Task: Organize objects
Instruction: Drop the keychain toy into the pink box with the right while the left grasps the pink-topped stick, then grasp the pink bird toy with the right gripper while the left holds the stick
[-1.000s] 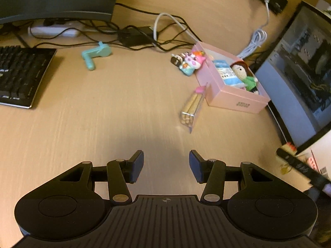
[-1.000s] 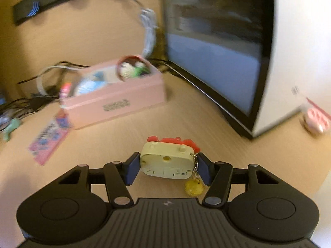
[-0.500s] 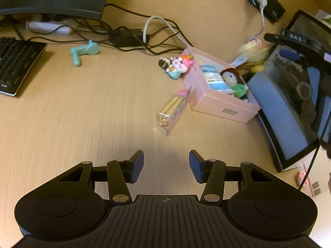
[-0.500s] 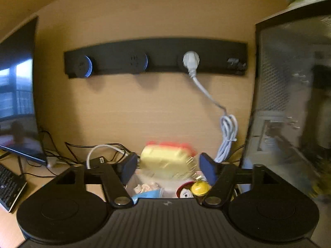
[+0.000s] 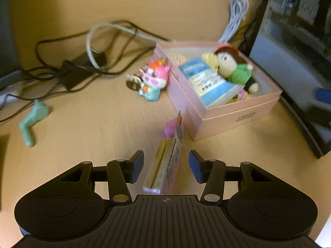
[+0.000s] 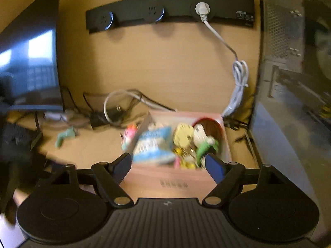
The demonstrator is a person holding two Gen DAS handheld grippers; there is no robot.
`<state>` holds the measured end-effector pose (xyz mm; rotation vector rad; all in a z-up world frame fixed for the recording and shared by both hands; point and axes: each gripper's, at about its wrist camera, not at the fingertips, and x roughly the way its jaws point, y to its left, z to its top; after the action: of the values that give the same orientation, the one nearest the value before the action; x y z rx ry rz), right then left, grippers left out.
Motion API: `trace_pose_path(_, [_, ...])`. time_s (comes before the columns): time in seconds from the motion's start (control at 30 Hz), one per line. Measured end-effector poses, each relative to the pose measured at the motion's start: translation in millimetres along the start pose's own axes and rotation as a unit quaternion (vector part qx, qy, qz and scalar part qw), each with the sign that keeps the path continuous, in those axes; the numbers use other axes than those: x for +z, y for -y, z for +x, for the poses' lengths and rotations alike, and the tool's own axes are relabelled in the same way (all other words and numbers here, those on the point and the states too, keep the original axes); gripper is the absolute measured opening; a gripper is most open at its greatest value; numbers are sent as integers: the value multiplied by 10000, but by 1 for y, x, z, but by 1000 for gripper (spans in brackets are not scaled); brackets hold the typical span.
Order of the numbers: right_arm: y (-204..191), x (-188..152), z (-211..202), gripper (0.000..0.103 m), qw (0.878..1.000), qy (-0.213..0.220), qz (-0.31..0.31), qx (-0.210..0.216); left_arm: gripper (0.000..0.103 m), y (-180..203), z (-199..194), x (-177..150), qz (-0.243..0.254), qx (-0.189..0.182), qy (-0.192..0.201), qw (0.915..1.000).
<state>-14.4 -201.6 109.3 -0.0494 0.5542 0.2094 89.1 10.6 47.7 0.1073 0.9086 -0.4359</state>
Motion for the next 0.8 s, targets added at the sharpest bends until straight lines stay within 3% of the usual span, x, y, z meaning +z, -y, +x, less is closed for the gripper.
trace_pose_path(0.13, [0, -16, -9, 84, 9997, -204, -46, -83, 53, 5, 27, 7, 76, 11, -292, 9995])
trace_pose_path(0.27, [-3, -19, -8, 84, 9994, -308, -77, -127, 35, 8, 31, 4, 15, 165, -284, 9995])
trace_pose_path(0.37, [-10, -8, 3, 84, 9992, -340, -207, 4, 26, 1, 14, -12, -427, -152, -268, 9986])
trace_pose_path(0.53, [-49, 19, 50, 84, 9935, -369, -1035, 282, 26, -19, -35, -67, -1027, -3, -234, 9944])
trace_pose_path(0.63, [-91, 37, 95, 84, 9814, -446, -1852, 234, 26, -40, -64, -100, -1494, 74, -214, 9885])
trace_pose_path(0.7, [-115, 50, 129, 84, 9725, -433, -2285, 149, 26, -53, -80, -116, -1687, 367, -141, 9849])
trace_pose_path(0.8, [-138, 81, 183, 84, 9749, -751, -2086, 221, 26, -73, -100, -136, -2029, 765, -47, 9762])
